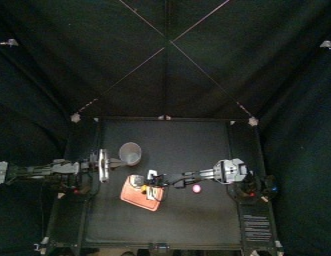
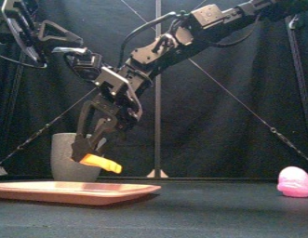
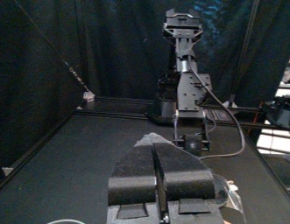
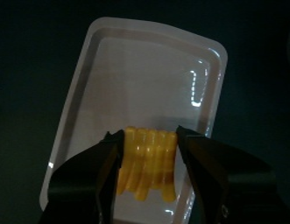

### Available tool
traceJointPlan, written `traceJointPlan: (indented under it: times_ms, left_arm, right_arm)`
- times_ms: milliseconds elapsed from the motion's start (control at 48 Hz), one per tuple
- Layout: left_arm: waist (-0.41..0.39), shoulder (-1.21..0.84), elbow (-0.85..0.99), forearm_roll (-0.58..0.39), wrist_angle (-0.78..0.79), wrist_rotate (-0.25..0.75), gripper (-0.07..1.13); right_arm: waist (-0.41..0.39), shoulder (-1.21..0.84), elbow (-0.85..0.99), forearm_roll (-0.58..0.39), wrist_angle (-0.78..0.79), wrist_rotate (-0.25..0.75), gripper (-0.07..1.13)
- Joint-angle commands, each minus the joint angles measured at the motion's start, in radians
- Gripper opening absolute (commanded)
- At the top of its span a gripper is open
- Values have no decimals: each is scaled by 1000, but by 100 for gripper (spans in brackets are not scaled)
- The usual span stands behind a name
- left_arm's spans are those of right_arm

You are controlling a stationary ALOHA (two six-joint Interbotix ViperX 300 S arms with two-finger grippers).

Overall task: Pick the fries then place it on the pink plate
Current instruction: Drop fries on the pink plate and return to neutral

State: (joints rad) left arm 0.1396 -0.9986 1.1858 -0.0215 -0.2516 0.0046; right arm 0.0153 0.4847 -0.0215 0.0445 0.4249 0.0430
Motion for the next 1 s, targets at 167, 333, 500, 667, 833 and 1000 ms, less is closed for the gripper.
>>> traceJointPlan:
  times_ms: [167,333,500,667,833,1000]
  left_arm:
    - [5,2,-21,5,-12,2,-1]
    - [6,2,-21,2,-12,0,-1]
    - [5,2,-18,0,-12,0,-1]
    - [5,2,-20,3,-11,0,-1]
    - [5,0,-18,2,-12,0,-1]
    - [6,0,-18,3,-11,0,-1]
  right_arm:
    - [6,-46,-21,43,-9,-2,101]
    - [5,-58,-6,43,-29,-2,102]
    - [-6,-106,66,54,-58,0,102]
    - [-52,-204,186,98,-158,-2,102]
    - [-87,-322,351,120,-307,-3,102]
    - [-120,-416,517,138,-469,-5,102]
